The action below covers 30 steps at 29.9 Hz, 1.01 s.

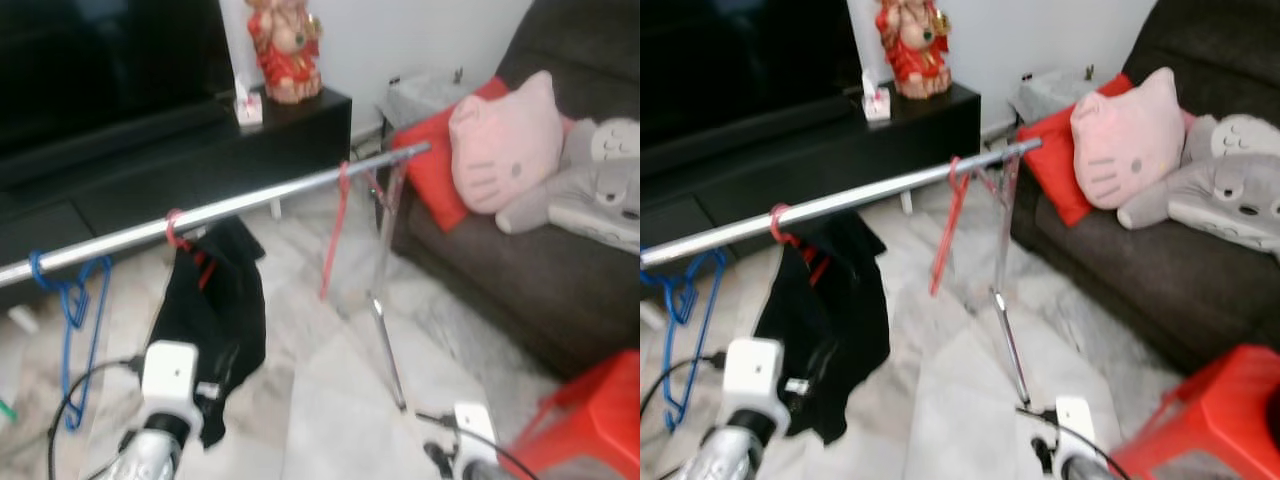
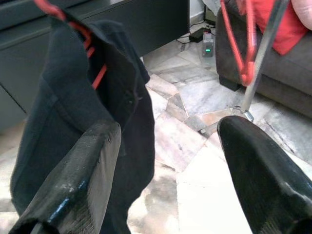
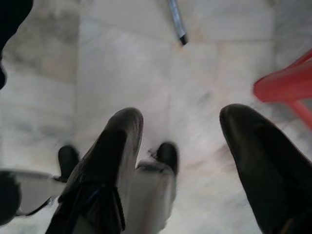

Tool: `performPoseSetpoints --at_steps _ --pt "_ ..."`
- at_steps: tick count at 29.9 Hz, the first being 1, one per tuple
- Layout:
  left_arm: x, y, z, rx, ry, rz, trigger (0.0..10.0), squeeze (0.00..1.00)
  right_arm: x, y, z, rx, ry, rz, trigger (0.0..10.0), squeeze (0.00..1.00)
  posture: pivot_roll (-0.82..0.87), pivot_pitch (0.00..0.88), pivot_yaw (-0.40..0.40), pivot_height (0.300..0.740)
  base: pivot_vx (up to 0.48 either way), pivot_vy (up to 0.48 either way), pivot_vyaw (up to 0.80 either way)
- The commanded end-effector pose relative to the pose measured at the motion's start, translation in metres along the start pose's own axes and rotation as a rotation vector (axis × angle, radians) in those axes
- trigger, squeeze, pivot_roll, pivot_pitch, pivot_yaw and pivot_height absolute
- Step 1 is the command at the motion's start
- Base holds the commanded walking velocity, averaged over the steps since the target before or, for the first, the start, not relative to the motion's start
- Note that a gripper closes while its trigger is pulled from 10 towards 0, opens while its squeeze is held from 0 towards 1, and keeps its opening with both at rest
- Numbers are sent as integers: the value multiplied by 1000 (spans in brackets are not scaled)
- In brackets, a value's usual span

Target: Hang hanger

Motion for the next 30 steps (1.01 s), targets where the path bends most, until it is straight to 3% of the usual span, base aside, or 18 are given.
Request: performPoseSetpoints --at_steps 1,7,10,12,13,15,16,17,18,25,28,30 --pt "13 0 -18 74 -38 28 10000 0 11 -2 2 -4 -8 21 10000 0 -62 0 60 740 0 0 0" --pt "20 -3 -31 120 -45 42 10000 0 11 -2 3 -8 -12 18 10000 0 -67 0 62 740 0 0 0" --pt "35 -8 -55 207 -34 95 10000 0 12 -2 4 -12 -16 15 10000 0 -82 0 67 740 0 0 0" --pt "39 -15 -82 293 -45 99 10000 0 12 -2 5 -15 -18 12 10000 0 -90 0 68 740 0 0 0" --pt "40 -16 -85 303 -46 100 10000 0 12 -2 5 -16 -18 12 10000 0 -90 0 68 740 0 0 0" --pt "28 -22 -132 457 -23 40 10000 0 13 -2 5 -19 -26 12 10000 0 -119 0 81 740 0 0 0" --pt "28 -22 -132 457 -23 40 10000 0 13 -2 5 -19 -26 12 10000 0 -119 0 81 740 0 0 0" --pt "27 -17 -152 532 -44 29 10000 0 14 -2 5 -19 -24 14 10000 0 -136 0 94 740 0 0 0" --pt "28 -14 -160 562 -34 39 10000 0 15 -2 4 -20 -26 16 10000 0 -136 0 94 740 0 0 0" --pt "15 -1 -192 694 -19 16 10000 0 18 -3 3 -21 -24 23 10000 0 -155 0 112 740 0 0 0" --pt "18 0 -197 702 14 51 10000 0 18 -3 3 -22 -24 23 10000 0 -160 0 117 740 0 0 0" --pt "28 2 -200 708 38 104 10000 0 17 -3 3 -24 -32 20 10000 0 -171 0 113 740 0 0 0"
Point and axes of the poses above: a point about 5 cm out from each wrist's last joint towards the gripper, its own y axis pointing back from the gripper into the wrist, its own z axis along the axis of the wrist's last joint, x = y × z, the point moved 6 cm from there along -y, pointing out of the wrist towards the gripper, and after that the axes turned 5 degrees about -y, right-handed, at the moved point
